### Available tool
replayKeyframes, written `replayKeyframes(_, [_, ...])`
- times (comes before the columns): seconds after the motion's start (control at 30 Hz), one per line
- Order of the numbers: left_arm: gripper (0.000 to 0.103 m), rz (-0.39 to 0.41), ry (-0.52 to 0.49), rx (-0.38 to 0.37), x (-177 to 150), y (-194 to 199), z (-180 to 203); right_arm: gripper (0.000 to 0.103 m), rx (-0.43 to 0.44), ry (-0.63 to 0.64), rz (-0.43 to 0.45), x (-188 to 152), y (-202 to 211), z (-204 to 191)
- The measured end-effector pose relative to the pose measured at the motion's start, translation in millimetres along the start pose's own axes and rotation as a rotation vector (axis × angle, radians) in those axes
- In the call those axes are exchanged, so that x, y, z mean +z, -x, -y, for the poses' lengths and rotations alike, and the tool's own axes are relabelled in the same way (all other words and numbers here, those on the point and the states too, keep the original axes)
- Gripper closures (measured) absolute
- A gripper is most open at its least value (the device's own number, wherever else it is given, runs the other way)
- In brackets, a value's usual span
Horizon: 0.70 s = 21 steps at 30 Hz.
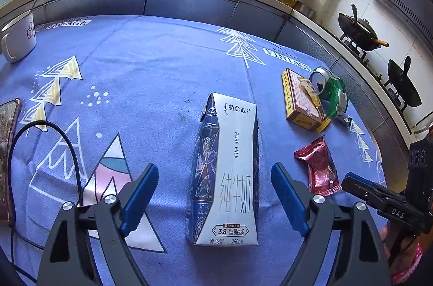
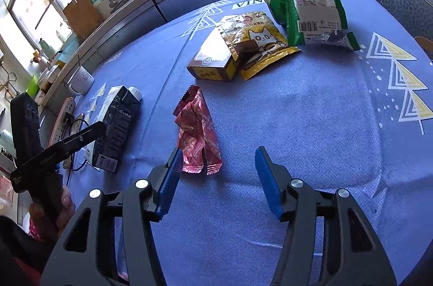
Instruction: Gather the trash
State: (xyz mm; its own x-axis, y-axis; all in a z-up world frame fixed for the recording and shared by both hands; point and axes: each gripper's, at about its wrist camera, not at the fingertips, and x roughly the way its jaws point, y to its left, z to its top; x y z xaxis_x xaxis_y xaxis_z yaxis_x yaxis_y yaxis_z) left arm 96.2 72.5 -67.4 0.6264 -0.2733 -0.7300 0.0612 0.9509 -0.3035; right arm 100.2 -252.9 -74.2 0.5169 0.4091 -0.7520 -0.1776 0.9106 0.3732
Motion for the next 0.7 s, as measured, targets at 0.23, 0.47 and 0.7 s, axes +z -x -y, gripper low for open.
replayKeyframes(0.23, [0.02,-0.011,0.001,0.017,-1.3,-2.6,2.8,0.047,0.023,0.0,-0.015,-3.7,-8.8,-1.5])
replayKeyframes(0.47, [0.032,-0.021,-0.022,0.029,-3.9,-4.0,7.6,0.047,0.032,0.018,-0.015,-6.1,-14.9,-10.1])
replayKeyframes(0.7, [0.049,-0.02,-0.037,0.035,-6.6,-6.9,10.3,0.061,0.028,0.03,-0.007,-5.1,-18.2,-13.3])
